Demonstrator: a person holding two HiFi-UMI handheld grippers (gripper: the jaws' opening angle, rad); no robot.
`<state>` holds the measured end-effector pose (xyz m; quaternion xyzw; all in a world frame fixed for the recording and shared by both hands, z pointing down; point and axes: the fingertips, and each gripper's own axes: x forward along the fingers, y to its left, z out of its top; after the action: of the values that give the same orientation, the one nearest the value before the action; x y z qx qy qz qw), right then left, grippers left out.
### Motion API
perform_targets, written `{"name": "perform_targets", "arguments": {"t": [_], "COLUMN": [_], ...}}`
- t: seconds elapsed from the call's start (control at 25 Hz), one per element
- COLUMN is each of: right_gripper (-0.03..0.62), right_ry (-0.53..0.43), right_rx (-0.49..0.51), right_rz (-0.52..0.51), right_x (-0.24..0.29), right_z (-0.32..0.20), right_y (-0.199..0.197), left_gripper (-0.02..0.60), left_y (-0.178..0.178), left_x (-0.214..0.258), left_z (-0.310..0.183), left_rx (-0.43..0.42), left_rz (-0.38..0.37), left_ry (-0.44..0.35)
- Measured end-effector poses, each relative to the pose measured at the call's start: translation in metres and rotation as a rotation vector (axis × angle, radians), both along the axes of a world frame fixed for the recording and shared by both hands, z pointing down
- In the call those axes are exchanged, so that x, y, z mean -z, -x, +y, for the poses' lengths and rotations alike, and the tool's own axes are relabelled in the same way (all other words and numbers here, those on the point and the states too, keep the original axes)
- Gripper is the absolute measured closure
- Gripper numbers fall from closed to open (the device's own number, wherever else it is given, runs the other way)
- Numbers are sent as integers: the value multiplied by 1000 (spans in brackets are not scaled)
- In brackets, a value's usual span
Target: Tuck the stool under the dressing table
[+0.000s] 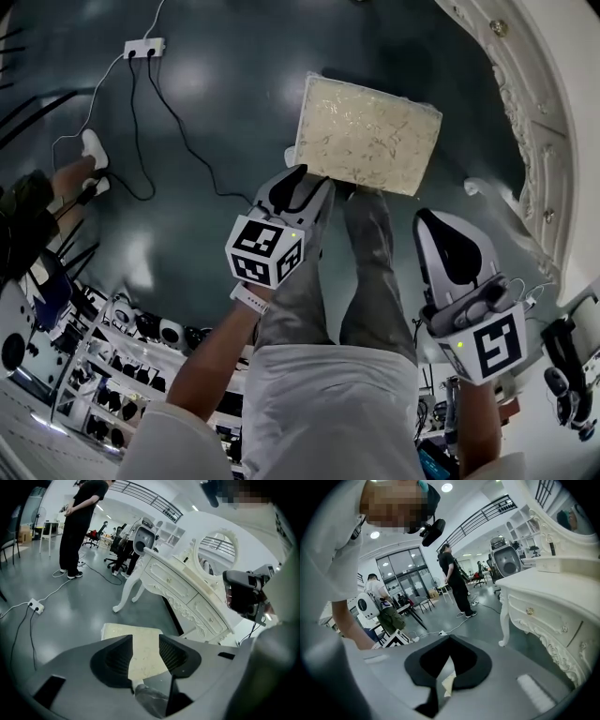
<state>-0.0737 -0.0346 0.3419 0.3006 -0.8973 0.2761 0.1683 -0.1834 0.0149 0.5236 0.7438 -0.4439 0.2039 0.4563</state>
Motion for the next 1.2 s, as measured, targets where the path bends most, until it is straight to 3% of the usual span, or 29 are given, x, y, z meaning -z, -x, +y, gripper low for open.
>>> {"name": "perform_targets", "arguments": {"t": [0.24,0.4,0.68,1.2], "right_gripper": [584,584,583,583], "right_ry": [28,47,76,89], "right_rx": [-19,-32,-86,-113], "right_rz": [1,-18,-52,-69], "right_x": [-16,-28,-52,-99], "right_z": [-4,-10,-9,-5], "right_y": [11,19,19,23], "left_gripper": [398,356,318,255], "left_y": [8,18,32,40], "left_x": [-45,-78,-121,-196], "left_z": [4,1,6,17], "left_rx": [35,4,-72,-132], "left_rz": [33,29,-49,-9], "left_ry": [65,111,131,196]}}
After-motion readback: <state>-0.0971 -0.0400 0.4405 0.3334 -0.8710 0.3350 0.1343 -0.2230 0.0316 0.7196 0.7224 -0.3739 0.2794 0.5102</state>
